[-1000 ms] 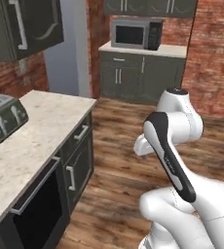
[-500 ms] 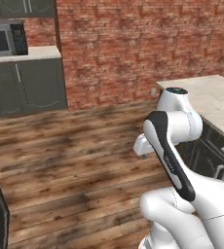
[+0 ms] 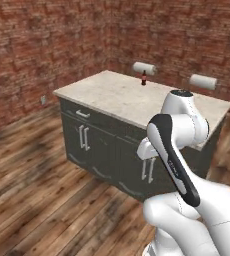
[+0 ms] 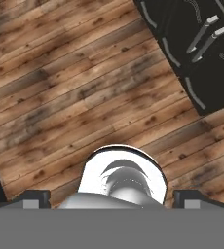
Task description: Place the large bottle from the dining counter next to the other large bottle outside the sink, and place the small bottle from the dining counter next to the other small bottle inside the sink.
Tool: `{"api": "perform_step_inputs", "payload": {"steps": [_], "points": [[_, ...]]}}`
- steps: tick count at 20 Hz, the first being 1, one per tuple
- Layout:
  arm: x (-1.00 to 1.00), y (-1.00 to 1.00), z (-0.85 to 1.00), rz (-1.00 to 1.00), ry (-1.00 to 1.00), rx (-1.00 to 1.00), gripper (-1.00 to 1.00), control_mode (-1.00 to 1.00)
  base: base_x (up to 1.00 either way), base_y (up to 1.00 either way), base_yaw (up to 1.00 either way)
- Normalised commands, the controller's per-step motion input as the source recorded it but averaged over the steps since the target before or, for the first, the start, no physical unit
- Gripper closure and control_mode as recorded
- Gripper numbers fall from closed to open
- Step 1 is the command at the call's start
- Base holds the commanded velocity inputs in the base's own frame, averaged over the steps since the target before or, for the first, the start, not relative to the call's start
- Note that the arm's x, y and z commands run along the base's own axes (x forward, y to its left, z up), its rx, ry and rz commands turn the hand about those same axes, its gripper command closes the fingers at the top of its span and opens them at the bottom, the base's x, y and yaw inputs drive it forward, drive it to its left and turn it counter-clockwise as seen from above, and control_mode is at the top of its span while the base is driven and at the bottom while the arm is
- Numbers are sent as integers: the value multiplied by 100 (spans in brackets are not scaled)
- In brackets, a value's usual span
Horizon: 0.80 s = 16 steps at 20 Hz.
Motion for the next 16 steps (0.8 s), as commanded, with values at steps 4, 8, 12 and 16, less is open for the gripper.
{"api": "perform_step_inputs", "payload": {"steps": [4, 8, 12, 16], "points": [[0, 0, 0, 0, 0, 0, -100, 100, 0, -14, -44], [0, 0, 0, 0, 0, 0, -100, 100, 40, -43, 11], [0, 0, 0, 0, 0, 0, -100, 100, 61, -67, 28], [0, 0, 0, 0, 0, 0, -100, 100, 69, -77, 41]]}}
